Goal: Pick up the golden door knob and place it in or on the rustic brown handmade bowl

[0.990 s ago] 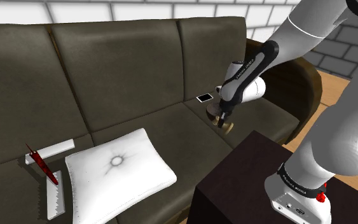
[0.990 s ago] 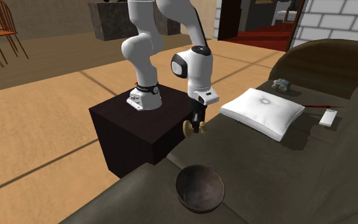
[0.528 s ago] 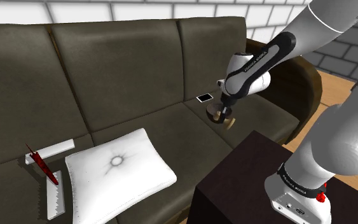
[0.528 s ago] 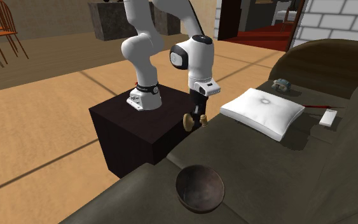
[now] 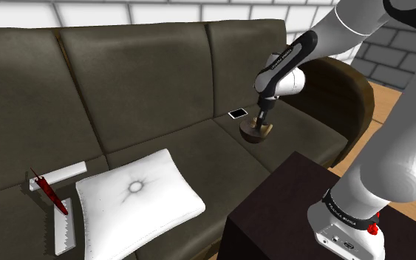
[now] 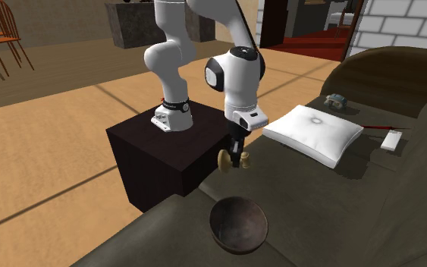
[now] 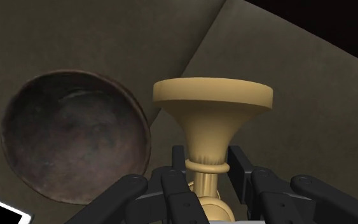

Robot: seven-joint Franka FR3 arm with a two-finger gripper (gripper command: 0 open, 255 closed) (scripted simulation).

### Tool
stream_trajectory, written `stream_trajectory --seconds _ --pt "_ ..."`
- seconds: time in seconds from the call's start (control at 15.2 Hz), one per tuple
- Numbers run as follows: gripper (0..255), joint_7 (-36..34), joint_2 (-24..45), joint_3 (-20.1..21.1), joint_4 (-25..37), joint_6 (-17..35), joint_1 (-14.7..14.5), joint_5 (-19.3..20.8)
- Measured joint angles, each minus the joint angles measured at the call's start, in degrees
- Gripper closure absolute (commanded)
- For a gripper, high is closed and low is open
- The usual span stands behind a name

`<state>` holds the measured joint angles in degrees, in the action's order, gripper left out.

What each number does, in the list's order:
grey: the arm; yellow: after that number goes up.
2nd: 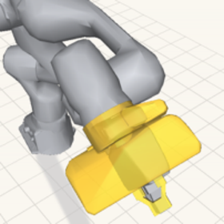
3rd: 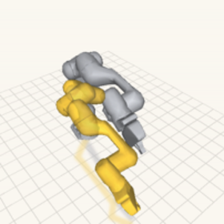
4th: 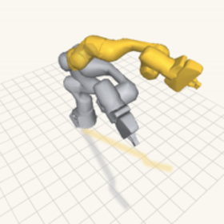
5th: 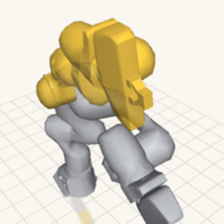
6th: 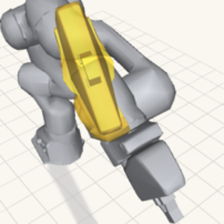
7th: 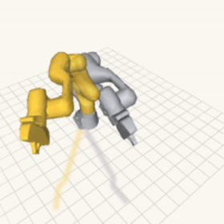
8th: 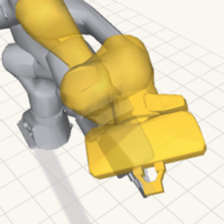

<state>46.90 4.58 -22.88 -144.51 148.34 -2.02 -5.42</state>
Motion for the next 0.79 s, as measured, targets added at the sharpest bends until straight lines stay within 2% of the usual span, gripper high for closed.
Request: stream_trajectory --seconds 0.33,0.66,0.79 --pt "255 6.99 7.62 -0.41 10.63 -3.99 3.39 -4.59" --pt "255 12.92 16.58 0.26 22.71 -8.13 8.15 -8.68" --pt "255 14.03 18.68 0.77 24.46 -7.96 9.11 -9.70"
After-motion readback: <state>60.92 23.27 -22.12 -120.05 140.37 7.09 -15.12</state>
